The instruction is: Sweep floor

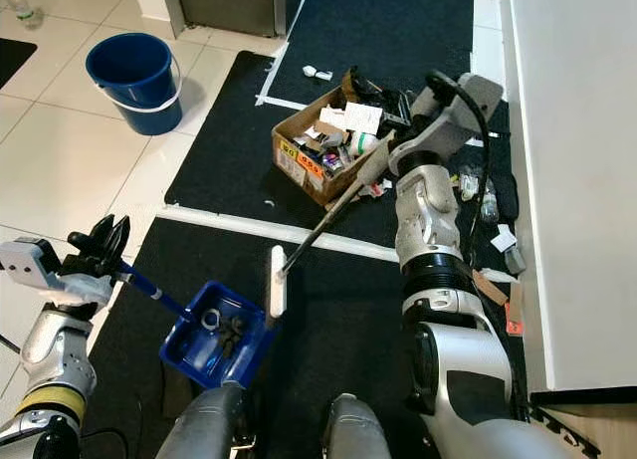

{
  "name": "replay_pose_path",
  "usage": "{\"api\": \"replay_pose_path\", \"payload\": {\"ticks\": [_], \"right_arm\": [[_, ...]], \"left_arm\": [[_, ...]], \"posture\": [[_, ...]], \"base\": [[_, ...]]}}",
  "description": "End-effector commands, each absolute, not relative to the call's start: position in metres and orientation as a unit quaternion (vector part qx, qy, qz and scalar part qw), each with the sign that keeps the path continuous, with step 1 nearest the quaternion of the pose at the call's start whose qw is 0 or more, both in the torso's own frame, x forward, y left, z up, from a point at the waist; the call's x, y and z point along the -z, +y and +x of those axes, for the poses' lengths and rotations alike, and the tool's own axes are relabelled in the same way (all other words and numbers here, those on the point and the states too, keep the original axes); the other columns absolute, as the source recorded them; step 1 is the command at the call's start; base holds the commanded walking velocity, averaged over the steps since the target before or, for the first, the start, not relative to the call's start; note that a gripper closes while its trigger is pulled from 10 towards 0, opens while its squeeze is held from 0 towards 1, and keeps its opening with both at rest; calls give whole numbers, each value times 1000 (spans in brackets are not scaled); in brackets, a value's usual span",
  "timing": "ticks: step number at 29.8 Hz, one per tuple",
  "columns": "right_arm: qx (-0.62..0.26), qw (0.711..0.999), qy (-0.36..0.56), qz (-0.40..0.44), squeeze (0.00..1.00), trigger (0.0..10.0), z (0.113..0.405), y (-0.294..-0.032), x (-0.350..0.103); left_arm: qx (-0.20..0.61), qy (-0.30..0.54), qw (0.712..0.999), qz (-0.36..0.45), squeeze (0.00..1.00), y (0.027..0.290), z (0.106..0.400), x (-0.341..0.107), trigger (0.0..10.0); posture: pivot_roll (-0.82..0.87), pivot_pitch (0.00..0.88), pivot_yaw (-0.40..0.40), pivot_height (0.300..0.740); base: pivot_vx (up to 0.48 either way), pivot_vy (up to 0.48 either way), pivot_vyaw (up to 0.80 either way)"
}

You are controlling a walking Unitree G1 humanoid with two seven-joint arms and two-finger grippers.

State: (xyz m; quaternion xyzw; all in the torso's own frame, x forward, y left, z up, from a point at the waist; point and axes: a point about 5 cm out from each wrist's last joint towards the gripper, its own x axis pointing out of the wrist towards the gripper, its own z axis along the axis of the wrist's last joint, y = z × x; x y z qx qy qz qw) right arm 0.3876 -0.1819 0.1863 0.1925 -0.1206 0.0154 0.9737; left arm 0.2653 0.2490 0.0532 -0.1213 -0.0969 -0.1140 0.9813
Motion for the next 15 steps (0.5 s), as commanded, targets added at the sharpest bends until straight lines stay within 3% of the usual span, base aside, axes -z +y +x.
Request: {"api": "replay_pose_path", "payload": {"ticks": [1,7,15], "right_arm": [[-13,975,-130,177,0,10000,388,-183,-190],[1,987,-117,110,0,10000,386,-181,-180],[71,990,-99,63,0,10000,381,-205,-167]], "left_arm": [[94,-8,970,-226,0,234,245,-12,10000],[106,-30,959,-259,0,233,249,-16,10000],[170,-78,925,-331,0,240,248,-28,10000]], "posture": [[114,140,-94,740],[117,131,-96,740],[121,138,-102,740]], "base": [[0,0,0],[0,0,0],[0,0,0]]}}
